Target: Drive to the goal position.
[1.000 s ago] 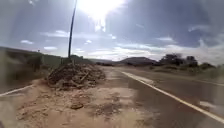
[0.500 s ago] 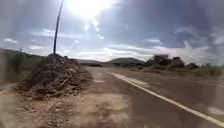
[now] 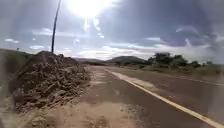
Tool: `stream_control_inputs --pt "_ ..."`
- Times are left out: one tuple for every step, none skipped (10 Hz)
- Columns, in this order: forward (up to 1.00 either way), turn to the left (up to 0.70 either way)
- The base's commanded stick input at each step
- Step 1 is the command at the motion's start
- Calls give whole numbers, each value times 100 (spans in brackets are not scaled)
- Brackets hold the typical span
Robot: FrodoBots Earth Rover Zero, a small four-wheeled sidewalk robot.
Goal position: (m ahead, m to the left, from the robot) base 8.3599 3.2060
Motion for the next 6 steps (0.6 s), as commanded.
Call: stream_control_inputs --pt "100 0" --pt "100 0" --pt "100 0" --pt "100 0" --pt "100 0" --pt "100 0"
